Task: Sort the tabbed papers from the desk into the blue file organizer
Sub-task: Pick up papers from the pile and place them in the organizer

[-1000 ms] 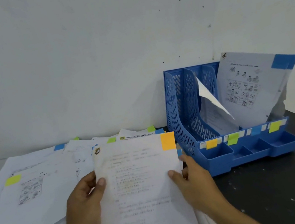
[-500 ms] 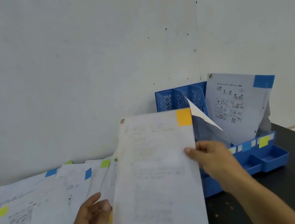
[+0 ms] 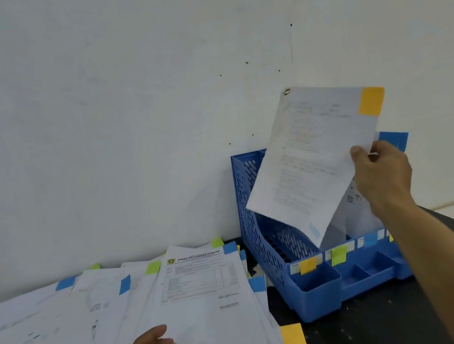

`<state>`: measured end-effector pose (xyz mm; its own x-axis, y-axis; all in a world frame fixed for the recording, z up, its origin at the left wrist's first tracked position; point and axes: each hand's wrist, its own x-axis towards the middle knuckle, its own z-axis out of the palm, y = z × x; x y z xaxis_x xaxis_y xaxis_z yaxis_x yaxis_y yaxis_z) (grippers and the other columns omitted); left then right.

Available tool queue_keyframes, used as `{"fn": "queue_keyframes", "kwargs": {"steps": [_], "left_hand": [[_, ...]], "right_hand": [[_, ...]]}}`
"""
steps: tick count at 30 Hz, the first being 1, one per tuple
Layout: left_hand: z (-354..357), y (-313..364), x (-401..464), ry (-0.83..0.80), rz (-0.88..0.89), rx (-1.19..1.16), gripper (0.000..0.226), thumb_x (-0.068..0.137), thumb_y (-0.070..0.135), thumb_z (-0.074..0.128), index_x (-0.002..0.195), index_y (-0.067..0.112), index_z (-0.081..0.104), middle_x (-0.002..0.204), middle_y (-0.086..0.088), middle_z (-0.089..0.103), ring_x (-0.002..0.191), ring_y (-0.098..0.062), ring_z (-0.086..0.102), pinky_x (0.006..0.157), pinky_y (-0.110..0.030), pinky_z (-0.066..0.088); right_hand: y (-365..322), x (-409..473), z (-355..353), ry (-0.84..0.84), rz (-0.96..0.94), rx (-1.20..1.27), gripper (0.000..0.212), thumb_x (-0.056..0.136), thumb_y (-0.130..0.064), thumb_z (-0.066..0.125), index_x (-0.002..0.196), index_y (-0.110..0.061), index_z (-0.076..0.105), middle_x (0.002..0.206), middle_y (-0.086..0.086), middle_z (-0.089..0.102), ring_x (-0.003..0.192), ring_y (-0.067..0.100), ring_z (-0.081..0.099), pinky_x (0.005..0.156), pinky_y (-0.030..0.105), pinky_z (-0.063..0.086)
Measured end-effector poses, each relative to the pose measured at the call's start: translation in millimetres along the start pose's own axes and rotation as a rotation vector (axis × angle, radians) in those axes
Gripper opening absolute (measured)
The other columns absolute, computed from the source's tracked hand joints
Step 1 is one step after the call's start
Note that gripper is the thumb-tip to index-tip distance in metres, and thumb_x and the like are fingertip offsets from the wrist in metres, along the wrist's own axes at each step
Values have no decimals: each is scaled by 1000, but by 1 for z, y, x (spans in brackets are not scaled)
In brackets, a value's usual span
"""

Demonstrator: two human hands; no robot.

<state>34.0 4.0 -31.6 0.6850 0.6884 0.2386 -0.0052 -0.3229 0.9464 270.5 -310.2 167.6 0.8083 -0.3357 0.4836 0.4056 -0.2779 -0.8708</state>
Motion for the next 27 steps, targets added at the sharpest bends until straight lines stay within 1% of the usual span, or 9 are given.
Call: {"fn": "queue_keyframes", "kwargs": {"steps": [5, 8, 10, 12, 18, 20, 22, 24, 27], "left_hand": [[5, 5, -10, -2, 0, 53, 32, 71, -5, 78, 79, 25, 70, 66, 4, 71, 64, -12, 66, 61, -4, 47], [10, 7, -15, -12, 14, 57, 46, 69, -3, 79, 79, 41, 69, 76, 17, 71, 66, -4, 64, 65, -6, 47], [10, 6, -16, -18, 8, 59, 53, 70, -1, 79, 81, 48, 66, 76, 19, 70, 70, -3, 64, 67, -6, 47], [9, 6, -16, -29, 4, 75, 38, 70, 0, 80, 71, 37, 71, 71, 16, 70, 71, -9, 66, 67, -5, 46], [8, 8, -18, -55, 48, 125, 34, 69, 1, 82, 82, 29, 68, 66, 5, 70, 70, -11, 66, 67, -4, 46], [8, 8, -19, -56, 44, 119, 33, 69, 0, 82, 76, 29, 71, 73, 14, 71, 70, -4, 65, 67, -3, 46], [8, 9, -20, -57, 39, 106, 39, 68, 1, 82, 72, 38, 71, 78, 21, 70, 71, 1, 63, 68, -3, 46], [8, 11, -21, -52, 48, 96, 56, 69, 1, 81, 83, 53, 64, 80, 24, 69, 73, 3, 63, 70, -2, 45], [9, 14, -21, -53, 51, 97, 64, 70, 2, 81, 84, 61, 59, 79, 27, 67, 75, 4, 63, 70, -1, 44]], "right_hand": [[1, -2, 4, 36, -65, -13, 30, 101, -33, 52, 91, -5, 59, 83, 5, 62, 78, 25, 56, 67, 29, 37], [3, -11, 13, -5, -74, -37, 32, 100, -35, 52, 85, -8, 57, 80, 6, 64, 77, 28, 59, 63, 36, 47], [6, -17, 22, -20, -81, -16, 31, 99, -37, 54, 79, -13, 56, 78, 4, 65, 77, 29, 62, 72, 49, 55], [9, -23, 30, -54, -82, 1, 28, 97, -39, 55, 79, -18, 58, 80, -2, 68, 80, 27, 65, 78, 52, 56], [18, -38, 54, -134, -50, 26, 35, 91, -52, 59, 105, -24, 74, 88, -8, 73, 85, 20, 70, 83, 48, 58], [21, -40, 60, -152, -29, 38, 39, 89, -56, 61, 109, -26, 75, 89, -10, 74, 85, 18, 70, 84, 46, 58], [19, -40, 61, -147, -21, 21, 37, 90, -54, 62, 105, -24, 76, 83, -9, 73, 81, 19, 68, 80, 42, 58], [18, -39, 60, -147, -11, -47, 33, 94, -49, 60, 87, -20, 76, 70, -4, 68, 72, 19, 63, 68, 32, 52], [20, -36, 55, -115, -20, -137, 43, 97, -45, 57, 67, -14, 65, 60, 4, 61, 62, 23, 55, 56, 29, 40]]}}
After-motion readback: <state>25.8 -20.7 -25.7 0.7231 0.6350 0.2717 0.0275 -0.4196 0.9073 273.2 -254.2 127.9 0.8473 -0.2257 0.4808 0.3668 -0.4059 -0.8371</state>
